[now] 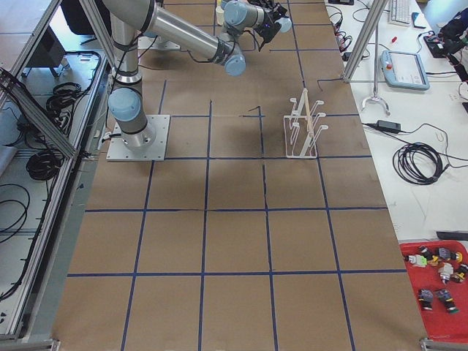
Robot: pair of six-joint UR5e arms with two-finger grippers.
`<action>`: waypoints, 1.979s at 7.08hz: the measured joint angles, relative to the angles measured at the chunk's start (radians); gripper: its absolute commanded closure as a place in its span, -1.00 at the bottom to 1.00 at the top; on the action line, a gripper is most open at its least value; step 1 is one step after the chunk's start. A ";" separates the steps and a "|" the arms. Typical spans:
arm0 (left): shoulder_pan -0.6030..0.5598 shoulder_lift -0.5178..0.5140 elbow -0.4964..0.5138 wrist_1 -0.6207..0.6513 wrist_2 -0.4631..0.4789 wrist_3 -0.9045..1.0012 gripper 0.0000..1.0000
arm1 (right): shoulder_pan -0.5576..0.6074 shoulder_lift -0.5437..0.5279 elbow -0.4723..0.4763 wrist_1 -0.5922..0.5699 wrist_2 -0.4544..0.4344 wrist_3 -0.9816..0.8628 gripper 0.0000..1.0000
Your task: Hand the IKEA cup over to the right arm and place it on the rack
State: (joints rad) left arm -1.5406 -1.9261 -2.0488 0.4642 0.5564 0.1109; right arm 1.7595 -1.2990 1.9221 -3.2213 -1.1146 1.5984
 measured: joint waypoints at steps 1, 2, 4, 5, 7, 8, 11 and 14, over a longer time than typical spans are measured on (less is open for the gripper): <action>0.001 0.000 0.000 -0.002 -0.002 -0.002 -0.88 | 0.000 0.000 0.000 0.000 -0.002 0.000 0.29; 0.006 -0.001 0.001 -0.004 -0.007 -0.007 -0.97 | -0.001 0.001 -0.001 -0.001 -0.004 0.000 0.35; 0.037 0.003 -0.002 -0.005 -0.020 -0.019 -0.98 | -0.024 0.007 -0.006 -0.006 -0.004 -0.001 0.52; 0.083 0.005 -0.006 -0.005 -0.056 -0.021 -0.98 | -0.062 0.009 -0.007 -0.009 -0.001 -0.006 0.56; 0.194 0.007 -0.003 -0.009 -0.133 -0.023 -0.96 | -0.150 0.007 -0.008 -0.009 0.001 -0.139 0.67; 0.223 0.009 0.011 -0.030 -0.124 -0.024 -0.96 | -0.177 0.008 -0.009 -0.009 -0.003 -0.300 0.67; 0.224 0.021 0.169 -0.287 0.190 -0.027 -0.96 | -0.202 0.010 -0.011 -0.032 -0.123 -0.834 0.78; 0.136 0.098 0.326 -0.724 0.568 -0.104 -0.97 | -0.268 0.066 -0.057 -0.128 -0.196 -1.317 0.76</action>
State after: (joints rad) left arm -1.4051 -1.8276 -1.7230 -0.2598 1.1249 0.0071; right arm 1.4914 -1.2334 1.8651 -3.3493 -1.3111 0.2811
